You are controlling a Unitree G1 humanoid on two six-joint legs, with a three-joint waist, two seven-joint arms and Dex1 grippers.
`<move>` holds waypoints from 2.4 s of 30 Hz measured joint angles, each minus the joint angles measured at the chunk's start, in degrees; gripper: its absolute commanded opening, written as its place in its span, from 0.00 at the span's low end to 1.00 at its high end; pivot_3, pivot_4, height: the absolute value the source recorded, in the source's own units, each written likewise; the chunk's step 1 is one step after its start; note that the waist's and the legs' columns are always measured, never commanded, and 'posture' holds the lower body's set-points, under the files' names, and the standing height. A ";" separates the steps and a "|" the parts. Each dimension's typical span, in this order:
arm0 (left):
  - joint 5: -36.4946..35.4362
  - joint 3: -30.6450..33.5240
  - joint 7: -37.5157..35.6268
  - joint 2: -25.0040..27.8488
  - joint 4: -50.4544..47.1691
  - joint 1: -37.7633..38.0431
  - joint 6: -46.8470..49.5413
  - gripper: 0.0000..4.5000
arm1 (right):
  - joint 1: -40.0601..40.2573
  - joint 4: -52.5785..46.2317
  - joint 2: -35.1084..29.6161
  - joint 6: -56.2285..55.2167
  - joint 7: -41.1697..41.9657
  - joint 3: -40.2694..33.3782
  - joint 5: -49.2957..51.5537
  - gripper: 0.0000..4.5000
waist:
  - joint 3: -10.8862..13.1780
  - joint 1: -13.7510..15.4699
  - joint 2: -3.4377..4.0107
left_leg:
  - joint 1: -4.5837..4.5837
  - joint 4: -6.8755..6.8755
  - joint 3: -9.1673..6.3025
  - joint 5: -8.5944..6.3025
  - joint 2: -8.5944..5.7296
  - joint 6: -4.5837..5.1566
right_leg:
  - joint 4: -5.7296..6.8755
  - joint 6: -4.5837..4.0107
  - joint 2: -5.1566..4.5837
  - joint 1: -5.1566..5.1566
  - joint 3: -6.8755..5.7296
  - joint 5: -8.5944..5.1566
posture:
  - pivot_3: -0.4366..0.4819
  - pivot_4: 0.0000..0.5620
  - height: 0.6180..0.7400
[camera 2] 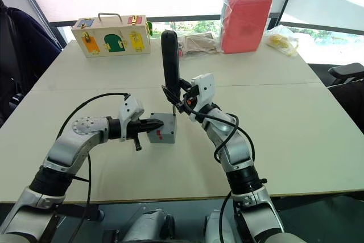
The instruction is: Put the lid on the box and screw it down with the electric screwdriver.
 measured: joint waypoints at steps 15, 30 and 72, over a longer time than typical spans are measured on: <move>0.52 -0.07 -0.28 -1.30 1.29 -0.62 -0.20 0.00 | 2.20 0.11 0.04 -3.25 1.70 0.45 -0.22 0.41 | -0.51 -0.19 0.10 | 0.04 -0.40 0.00 0.01 0.00 -0.02 | -0.39 -0.06 -0.04 0.01 0.00 -0.02 | 0.48 0.27 1.00; 0.58 -0.02 -0.35 -1.23 0.70 0.08 -0.14 0.00 | 4.11 1.21 -1.21 -7.68 9.17 -0.09 0.93 0.41 | -0.72 -0.45 0.12 | 0.06 -0.60 0.00 -0.02 0.06 -0.06 | -0.52 -0.17 -0.05 -0.02 0.00 -0.09 | 0.48 0.27 1.00; 0.56 0.04 -0.44 -1.43 0.81 1.03 -2.53 0.00 | 1.26 -2.51 -3.49 -1.91 8.79 0.09 1.43 0.41 | -0.48 -0.35 0.30 | 0.01 -1.43 0.00 -0.07 0.09 -0.19 | -1.44 -0.22 -0.06 -0.07 -0.01 -0.10 | 0.48 0.27 1.00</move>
